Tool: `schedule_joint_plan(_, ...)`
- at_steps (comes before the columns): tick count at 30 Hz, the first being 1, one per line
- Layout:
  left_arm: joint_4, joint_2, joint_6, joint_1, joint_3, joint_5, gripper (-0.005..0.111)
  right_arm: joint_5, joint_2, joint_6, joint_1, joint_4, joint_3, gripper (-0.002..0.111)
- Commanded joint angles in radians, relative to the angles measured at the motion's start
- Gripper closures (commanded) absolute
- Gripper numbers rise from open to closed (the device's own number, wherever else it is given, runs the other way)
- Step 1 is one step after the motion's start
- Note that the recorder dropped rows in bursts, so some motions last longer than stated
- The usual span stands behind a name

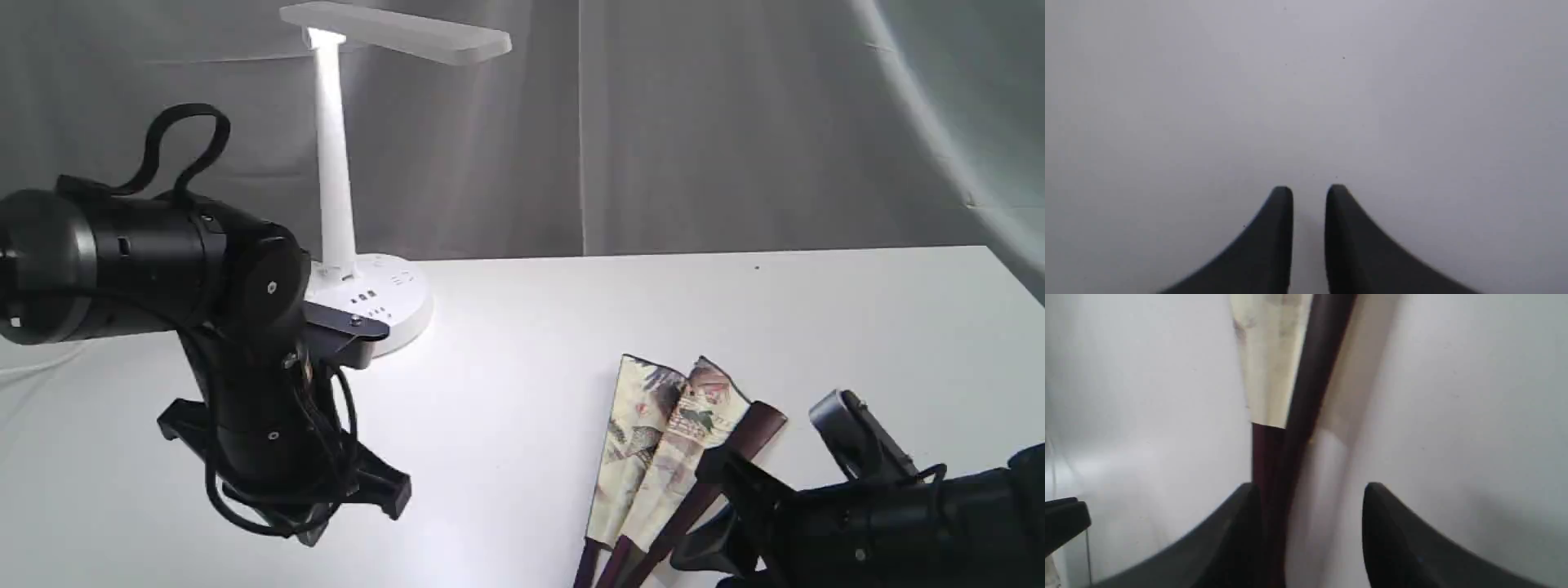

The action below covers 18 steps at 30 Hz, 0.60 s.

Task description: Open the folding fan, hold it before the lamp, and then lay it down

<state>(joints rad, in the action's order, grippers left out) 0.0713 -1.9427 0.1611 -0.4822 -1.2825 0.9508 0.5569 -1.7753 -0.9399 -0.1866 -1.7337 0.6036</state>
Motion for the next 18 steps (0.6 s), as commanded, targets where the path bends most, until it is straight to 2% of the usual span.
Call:
schedule_joint_plan(1,-0.071,0.011,-0.013,0.031,0.008,-0.021,0.095,0.028,-0.04,-0.028,-0.002,-0.011,0.028,0.068)
schedule_joint_plan(6,-0.099,0.011,-0.013,0.064,0.008,-0.026,0.095,0.065,-0.09,-0.028,-0.002,-0.011,0.114,0.066)
schedule_joint_plan(11,-0.096,0.011,-0.039,0.064,0.008,-0.01,0.095,0.059,-0.131,-0.023,-0.002,-0.011,0.153,0.053)
schedule_joint_plan(18,-0.087,0.011,-0.043,0.064,0.008,-0.012,0.095,0.047,-0.173,-0.004,-0.002,-0.011,0.154,0.052)
